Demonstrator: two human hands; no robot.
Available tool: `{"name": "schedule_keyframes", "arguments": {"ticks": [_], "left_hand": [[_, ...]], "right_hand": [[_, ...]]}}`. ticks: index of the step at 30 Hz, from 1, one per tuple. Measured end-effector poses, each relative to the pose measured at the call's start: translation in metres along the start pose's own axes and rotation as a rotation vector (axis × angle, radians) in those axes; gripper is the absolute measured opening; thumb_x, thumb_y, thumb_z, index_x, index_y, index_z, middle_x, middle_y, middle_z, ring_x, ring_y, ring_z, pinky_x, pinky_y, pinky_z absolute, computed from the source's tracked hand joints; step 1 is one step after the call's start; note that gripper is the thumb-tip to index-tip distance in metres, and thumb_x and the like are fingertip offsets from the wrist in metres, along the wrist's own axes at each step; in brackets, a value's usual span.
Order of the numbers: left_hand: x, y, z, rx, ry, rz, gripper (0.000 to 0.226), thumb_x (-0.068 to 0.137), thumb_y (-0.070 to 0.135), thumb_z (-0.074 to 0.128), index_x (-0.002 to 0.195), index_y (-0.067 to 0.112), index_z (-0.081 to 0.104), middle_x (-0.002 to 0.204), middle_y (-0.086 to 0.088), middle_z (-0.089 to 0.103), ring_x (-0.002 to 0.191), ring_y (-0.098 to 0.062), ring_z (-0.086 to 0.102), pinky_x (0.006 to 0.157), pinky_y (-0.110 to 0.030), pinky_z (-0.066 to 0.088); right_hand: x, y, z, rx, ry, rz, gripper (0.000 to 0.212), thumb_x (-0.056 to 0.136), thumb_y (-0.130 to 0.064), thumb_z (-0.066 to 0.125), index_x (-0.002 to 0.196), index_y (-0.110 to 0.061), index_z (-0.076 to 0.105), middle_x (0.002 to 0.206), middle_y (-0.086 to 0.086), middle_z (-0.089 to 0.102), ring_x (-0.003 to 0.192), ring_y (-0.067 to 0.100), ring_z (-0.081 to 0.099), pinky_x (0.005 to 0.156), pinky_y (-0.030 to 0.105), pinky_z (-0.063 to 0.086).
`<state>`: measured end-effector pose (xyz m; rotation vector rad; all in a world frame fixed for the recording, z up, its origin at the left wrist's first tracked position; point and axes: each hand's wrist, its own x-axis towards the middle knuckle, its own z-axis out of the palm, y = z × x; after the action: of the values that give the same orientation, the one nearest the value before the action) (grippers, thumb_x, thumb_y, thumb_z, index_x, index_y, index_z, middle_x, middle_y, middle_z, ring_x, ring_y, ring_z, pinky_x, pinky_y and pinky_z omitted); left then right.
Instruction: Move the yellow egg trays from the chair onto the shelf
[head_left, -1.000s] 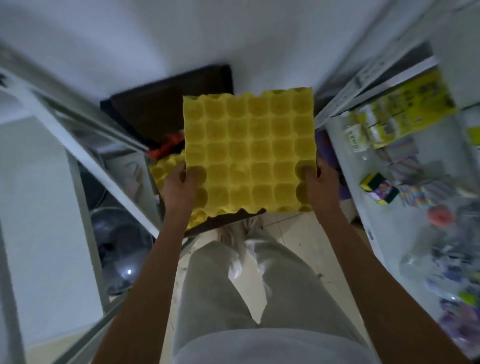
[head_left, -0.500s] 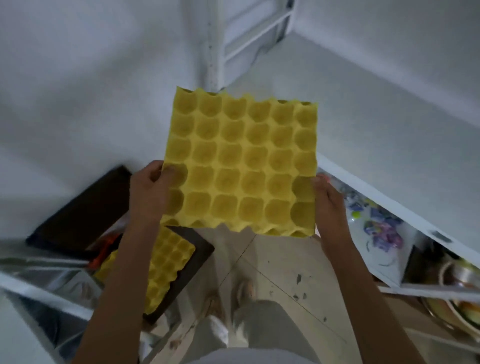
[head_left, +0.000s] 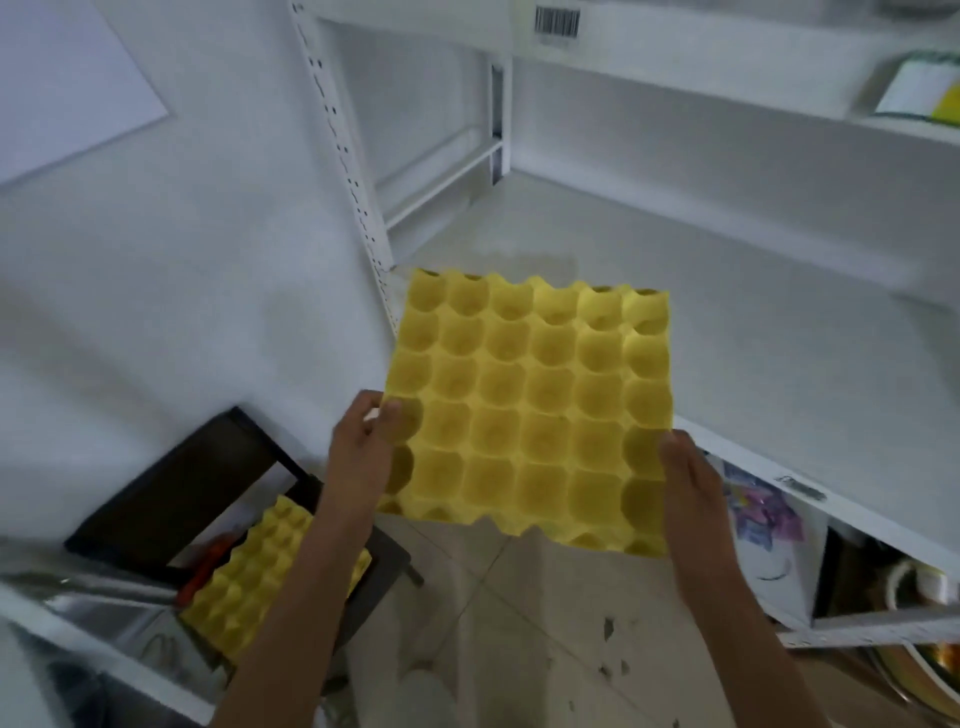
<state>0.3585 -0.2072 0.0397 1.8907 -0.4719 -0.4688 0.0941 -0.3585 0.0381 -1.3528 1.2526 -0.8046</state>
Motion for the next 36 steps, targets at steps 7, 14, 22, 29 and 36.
{"name": "schedule_keyframes", "arguments": {"ticks": [7, 14, 22, 29, 36], "left_hand": [[0.013, -0.007, 0.026, -0.034, -0.029, -0.035, 0.025, 0.105, 0.04, 0.05, 0.085, 0.025, 0.051, 0.074, 0.019, 0.051, 0.067, 0.0, 0.047, 0.066, -0.028, 0.039], [0.117, -0.014, 0.04, -0.07, -0.036, -0.127, 0.024, 0.105, 0.04, 0.049, 0.095, 0.019, 0.055, 0.085, 0.013, 0.058, 0.072, 0.002, 0.058, 0.064, -0.023, 0.043], [0.258, -0.004, 0.058, -0.143, -0.109, -0.194, 0.023, 0.105, 0.033, 0.051, 0.099, 0.014, 0.061, 0.103, -0.007, 0.07, 0.098, -0.03, 0.067, 0.086, -0.048, 0.056], [0.364, 0.022, 0.088, -0.084, -0.235, -0.376, 0.032, 0.095, 0.042, 0.068, 0.117, 0.019, 0.066, 0.113, -0.003, 0.072, 0.101, -0.024, 0.068, 0.085, -0.041, 0.056], [0.438, 0.02, 0.123, -0.088, -0.251, -0.216, 0.033, 0.092, 0.011, 0.07, 0.126, 0.014, 0.069, 0.118, -0.008, 0.074, 0.11, -0.027, 0.07, 0.093, -0.039, 0.057]], "right_hand": [[0.053, 0.012, 0.002, -0.046, -0.045, 0.035, 0.03, 0.108, -0.032, 0.043, 0.094, -0.028, 0.069, 0.088, -0.017, 0.068, 0.083, -0.013, 0.058, 0.076, 0.025, 0.043], [0.124, 0.008, 0.073, -0.069, 0.011, -0.005, 0.041, 0.107, -0.031, 0.043, 0.083, 0.001, 0.053, 0.07, 0.005, 0.049, 0.067, 0.007, 0.05, 0.069, 0.033, 0.039], [0.224, -0.015, 0.149, -0.053, 0.058, 0.081, 0.039, 0.106, -0.032, 0.046, 0.099, 0.002, 0.062, 0.107, 0.03, 0.063, 0.104, 0.046, 0.06, 0.085, 0.048, 0.057], [0.308, -0.022, 0.184, -0.08, 0.087, 0.167, 0.036, 0.103, -0.03, 0.049, 0.098, 0.004, 0.061, 0.112, 0.032, 0.064, 0.094, 0.044, 0.065, 0.09, 0.056, 0.056], [0.389, -0.012, 0.213, -0.166, 0.2, 0.082, 0.031, 0.104, -0.026, 0.046, 0.122, -0.009, 0.066, 0.113, 0.008, 0.067, 0.102, 0.027, 0.062, 0.084, 0.037, 0.049]]}}
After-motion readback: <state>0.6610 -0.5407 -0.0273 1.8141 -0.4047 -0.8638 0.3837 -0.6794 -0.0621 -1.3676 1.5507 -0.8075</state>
